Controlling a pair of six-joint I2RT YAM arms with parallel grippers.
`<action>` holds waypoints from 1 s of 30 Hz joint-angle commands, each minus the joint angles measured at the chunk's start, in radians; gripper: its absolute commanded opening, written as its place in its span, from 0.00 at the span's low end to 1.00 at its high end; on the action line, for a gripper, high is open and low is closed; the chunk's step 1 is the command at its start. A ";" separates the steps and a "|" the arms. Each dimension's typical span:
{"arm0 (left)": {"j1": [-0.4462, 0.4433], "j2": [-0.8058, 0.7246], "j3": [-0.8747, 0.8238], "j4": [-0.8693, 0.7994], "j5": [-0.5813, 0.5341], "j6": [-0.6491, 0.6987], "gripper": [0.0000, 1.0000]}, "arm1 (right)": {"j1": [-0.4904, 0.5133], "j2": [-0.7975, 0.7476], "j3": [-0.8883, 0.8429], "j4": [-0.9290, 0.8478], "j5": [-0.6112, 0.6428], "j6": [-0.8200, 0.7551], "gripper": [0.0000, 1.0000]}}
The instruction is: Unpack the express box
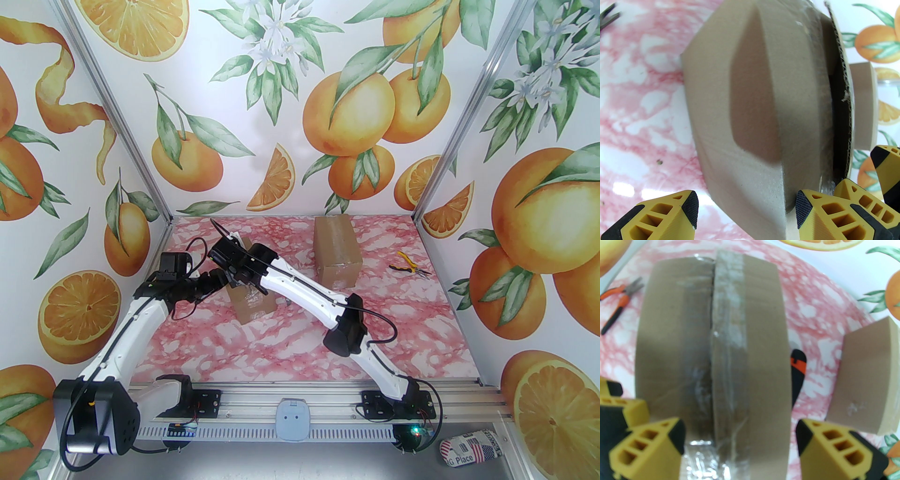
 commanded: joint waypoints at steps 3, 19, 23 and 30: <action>0.002 0.028 -0.012 0.013 -0.021 0.040 0.71 | 0.041 -0.020 -0.005 -0.113 0.104 0.032 0.78; 0.002 0.114 -0.020 -0.016 -0.043 0.160 0.62 | 0.026 -0.004 -0.015 -0.195 0.205 0.012 0.73; 0.000 0.126 -0.021 -0.010 -0.028 0.168 0.60 | 0.018 0.009 -0.013 -0.154 0.194 -0.033 0.72; -0.001 0.153 -0.007 -0.026 -0.029 0.195 0.59 | 0.008 0.030 -0.010 -0.138 0.179 -0.078 0.65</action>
